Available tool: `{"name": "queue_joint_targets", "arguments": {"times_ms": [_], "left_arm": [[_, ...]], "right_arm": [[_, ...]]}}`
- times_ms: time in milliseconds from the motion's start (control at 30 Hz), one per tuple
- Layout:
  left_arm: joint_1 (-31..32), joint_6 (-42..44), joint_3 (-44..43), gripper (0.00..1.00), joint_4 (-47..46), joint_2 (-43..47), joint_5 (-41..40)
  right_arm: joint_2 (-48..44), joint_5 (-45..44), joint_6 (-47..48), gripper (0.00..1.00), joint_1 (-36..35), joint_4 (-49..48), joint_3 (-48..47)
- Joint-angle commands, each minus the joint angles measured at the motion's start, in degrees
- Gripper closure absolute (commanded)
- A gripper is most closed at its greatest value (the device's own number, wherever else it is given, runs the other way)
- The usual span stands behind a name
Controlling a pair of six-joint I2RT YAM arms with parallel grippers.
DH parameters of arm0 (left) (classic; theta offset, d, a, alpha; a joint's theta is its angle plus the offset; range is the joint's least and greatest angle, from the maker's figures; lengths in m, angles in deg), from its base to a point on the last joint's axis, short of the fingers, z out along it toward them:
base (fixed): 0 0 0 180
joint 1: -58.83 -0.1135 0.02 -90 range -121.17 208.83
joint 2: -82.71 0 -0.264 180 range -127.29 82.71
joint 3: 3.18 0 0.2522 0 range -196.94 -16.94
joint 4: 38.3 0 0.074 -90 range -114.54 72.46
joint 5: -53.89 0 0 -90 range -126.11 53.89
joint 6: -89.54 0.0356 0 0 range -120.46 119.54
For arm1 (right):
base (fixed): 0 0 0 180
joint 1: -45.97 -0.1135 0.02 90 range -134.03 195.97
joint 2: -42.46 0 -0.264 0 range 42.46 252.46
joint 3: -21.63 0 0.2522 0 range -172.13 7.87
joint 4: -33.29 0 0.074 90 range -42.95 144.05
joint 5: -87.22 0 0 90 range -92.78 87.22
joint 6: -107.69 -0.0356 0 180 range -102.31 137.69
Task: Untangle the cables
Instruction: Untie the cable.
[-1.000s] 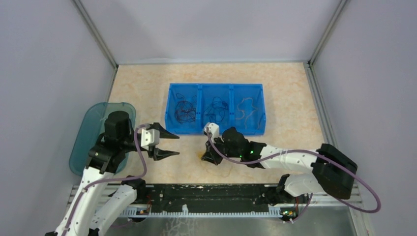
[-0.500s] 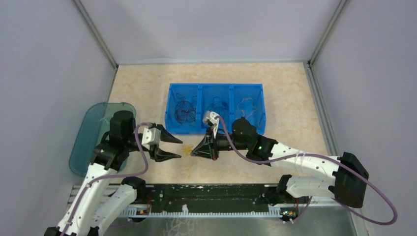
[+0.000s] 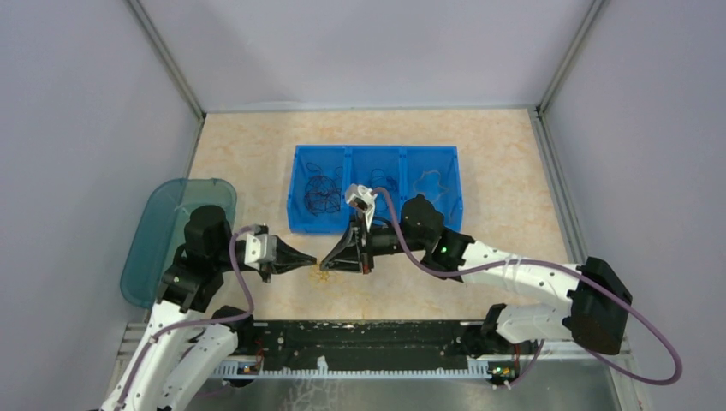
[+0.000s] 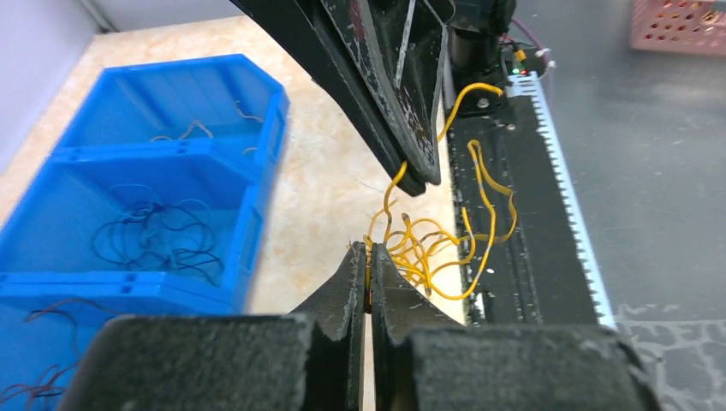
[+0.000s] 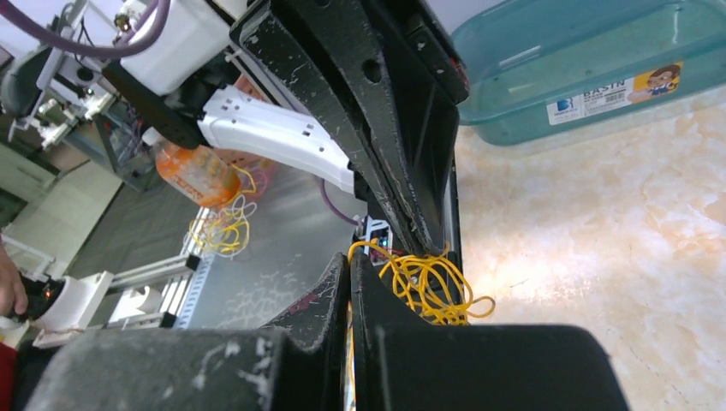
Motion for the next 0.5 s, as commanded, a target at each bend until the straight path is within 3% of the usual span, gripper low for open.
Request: {"name": "queue_joint_targets", "arguments": {"times_ms": [0, 433, 467], "left_arm": [[0.47, 1.55, 1.37, 0.99, -3.29, 1.94, -3.23], [0.43, 19.39, 2.34, 0.99, 10.65, 4.84, -8.13], [0.45, 19.47, 2.21, 0.95, 10.68, 5.11, -8.79]], "right_arm": [[-3.82, 2.17, -2.89, 1.0, 2.34, -5.53, -1.72], [-8.25, 4.11, -6.69, 1.0, 6.24, -8.25, -0.84], [-8.48, 4.12, -6.56, 1.0, 6.41, -8.02, -0.78]]}}
